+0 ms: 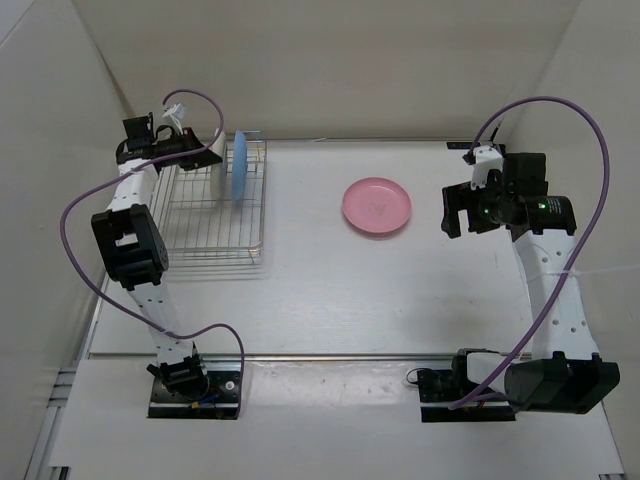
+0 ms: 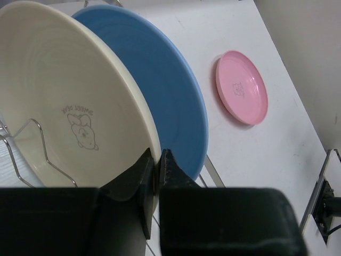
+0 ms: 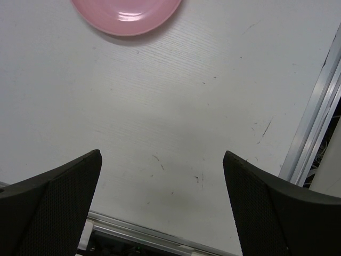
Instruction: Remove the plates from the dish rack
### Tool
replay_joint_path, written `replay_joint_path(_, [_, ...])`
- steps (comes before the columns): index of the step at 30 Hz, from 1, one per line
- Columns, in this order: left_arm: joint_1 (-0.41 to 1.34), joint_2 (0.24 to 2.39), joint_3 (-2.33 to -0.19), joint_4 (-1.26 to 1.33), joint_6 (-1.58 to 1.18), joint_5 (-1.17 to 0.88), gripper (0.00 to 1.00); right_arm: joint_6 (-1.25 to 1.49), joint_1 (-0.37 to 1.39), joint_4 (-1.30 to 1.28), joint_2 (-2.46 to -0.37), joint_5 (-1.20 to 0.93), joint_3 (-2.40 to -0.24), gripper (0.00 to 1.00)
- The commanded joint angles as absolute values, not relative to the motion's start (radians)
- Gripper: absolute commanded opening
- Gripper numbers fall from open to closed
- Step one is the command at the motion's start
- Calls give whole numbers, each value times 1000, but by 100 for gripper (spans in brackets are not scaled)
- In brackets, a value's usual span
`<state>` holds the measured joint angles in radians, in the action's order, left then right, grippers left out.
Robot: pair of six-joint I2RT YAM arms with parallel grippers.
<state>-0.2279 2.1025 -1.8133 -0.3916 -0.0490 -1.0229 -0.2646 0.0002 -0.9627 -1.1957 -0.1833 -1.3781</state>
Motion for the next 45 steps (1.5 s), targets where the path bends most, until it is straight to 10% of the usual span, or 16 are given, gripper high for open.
replay_joint_path(1, [-235, 2085, -1864, -399, -49, -1034, 16, -247, -3, -930, -1186, -190, -1379, 97])
replay_joint_path(30, [-200, 1663, -2118, -865, 211, -976, 11, -238, -3, -936, -1210, -199, -1462, 96])
replay_joint_path(45, [1046, 1376, -1298, -865, 902, 446, 11, -259, 34, -1120, -1399, -388, -1809, 95])
